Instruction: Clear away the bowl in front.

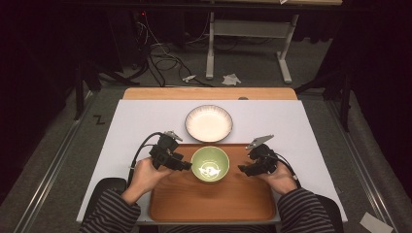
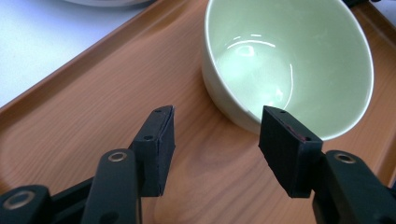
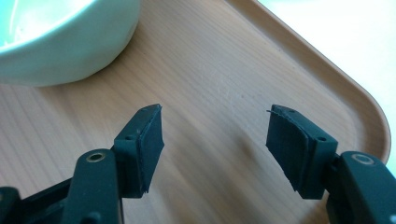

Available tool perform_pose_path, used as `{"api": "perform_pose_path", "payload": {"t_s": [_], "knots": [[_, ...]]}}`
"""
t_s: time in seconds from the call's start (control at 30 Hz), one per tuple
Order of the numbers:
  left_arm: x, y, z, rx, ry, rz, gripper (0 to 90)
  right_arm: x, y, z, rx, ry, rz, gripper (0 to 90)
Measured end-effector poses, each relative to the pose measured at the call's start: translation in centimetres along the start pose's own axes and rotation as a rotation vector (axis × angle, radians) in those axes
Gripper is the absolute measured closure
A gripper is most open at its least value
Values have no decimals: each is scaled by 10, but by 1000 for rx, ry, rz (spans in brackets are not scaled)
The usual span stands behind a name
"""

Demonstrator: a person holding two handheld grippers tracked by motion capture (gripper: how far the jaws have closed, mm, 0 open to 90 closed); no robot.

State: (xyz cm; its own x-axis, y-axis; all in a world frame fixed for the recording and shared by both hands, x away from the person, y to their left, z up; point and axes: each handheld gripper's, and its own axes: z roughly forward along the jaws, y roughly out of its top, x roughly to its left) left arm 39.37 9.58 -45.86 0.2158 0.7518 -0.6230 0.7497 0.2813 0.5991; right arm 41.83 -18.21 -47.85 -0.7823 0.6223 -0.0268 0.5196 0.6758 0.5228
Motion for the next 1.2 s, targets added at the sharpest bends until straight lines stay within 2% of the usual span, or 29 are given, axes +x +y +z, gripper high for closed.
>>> {"api": "perform_pose_path", "payload": {"t_s": [0.13, 0.2, 0.37, 0.4, 0.47, 0.5, 0.53, 0.6, 0.63, 0.67, 0.73, 0.77, 1.2], "knots": [[2, -3, -2, 24, -13, 19, 453, 0, 0, 0, -1, -2, -1, 377], [1, -4, -2, 18, -16, 12, 452, 0, 0, 0, -1, -2, -2, 377], [-2, -8, -2, -17, -17, -27, 448, 0, 0, -1, -2, -2, 0, 377], [-4, -10, 0, -45, -20, -62, 448, 0, 0, -1, -2, -1, 2, 377], [-3, -11, -3, -18, -23, -29, 448, 0, 0, -1, -1, -1, 3, 377], [-7, -12, -1, -54, -30, -90, 448, 0, 0, -1, -2, -1, 2, 377], [-7, -12, -1, -54, -30, -90, 448, 0, 0, -1, -2, -1, 2, 377], [-15, -14, 4, -143, -32, -200, 447, 0, 0, 0, -2, -2, 0, 377], [0, -15, -6, 16, -24, 16, 447, 0, 0, -1, 0, -1, 3, 377], [1, -16, -7, 29, -24, 30, 447, 0, 0, -1, -2, -1, 2, 377], [1, -17, -7, 31, -22, 30, 447, 0, 0, -1, -3, -1, 2, 377], [9, -18, -13, 145, -21, 162, 447, 1, 0, -1, -2, -1, 5, 377], [10, -28, -8, 167, 13, 217, 447, 0, 0, -1, -3, 0, -3, 377]]}}
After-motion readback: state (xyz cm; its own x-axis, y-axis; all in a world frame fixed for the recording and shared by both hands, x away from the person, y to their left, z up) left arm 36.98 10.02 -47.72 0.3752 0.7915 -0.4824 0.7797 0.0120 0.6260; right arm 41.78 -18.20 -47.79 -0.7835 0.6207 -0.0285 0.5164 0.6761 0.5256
